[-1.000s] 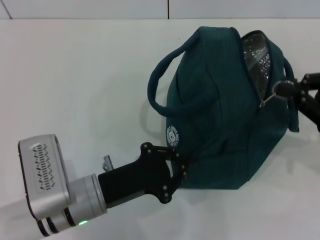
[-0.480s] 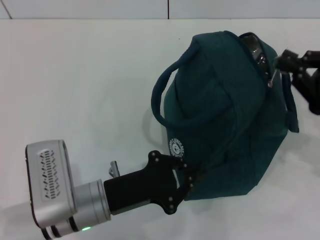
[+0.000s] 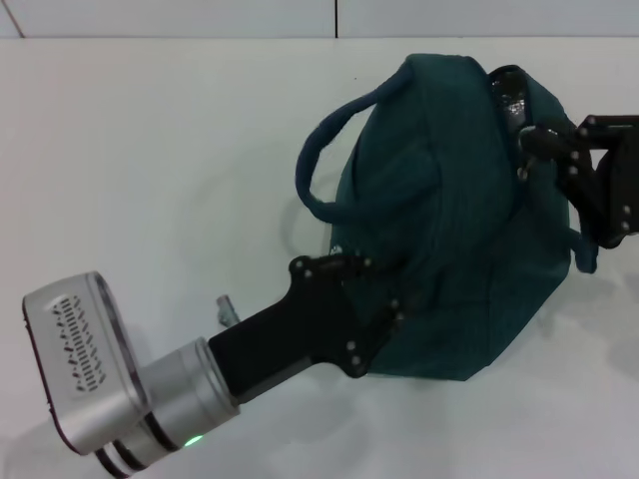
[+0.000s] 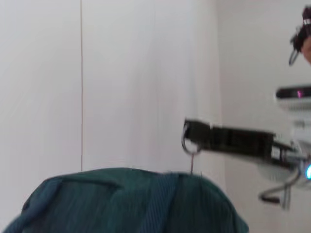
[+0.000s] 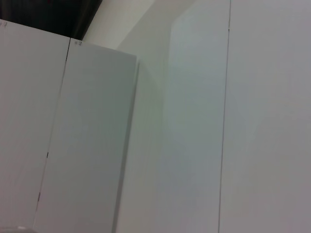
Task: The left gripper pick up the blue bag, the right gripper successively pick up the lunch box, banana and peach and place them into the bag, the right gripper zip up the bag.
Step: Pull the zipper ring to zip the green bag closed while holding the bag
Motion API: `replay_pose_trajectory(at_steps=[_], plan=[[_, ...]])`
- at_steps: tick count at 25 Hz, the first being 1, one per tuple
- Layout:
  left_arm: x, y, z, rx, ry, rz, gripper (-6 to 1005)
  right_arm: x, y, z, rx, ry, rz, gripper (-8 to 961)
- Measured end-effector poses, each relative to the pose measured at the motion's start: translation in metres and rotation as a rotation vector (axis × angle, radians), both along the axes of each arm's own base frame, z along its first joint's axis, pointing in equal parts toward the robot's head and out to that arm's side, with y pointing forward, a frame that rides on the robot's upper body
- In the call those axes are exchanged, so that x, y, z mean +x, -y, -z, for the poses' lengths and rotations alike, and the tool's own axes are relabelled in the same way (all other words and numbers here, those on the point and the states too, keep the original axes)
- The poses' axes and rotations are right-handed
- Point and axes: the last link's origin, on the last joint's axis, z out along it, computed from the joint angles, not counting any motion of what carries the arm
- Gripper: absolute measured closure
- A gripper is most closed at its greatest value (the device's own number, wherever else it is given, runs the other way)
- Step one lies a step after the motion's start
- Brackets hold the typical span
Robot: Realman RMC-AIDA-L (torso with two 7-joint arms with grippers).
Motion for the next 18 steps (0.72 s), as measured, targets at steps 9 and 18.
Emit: replay_pose_trajectory(at_steps=[9, 18], plan=[[0.015, -0.012, 0.0, -0.006, 0.067, -0.024, 577, 0.001, -0.001, 0.006, 0.048, -0.012, -0.001, 933], [0.02, -0.024, -0.002, 0.008, 0.081, -0.042, 429, 0.001, -0.003, 0.006, 0.059, -0.001, 0.006, 933]])
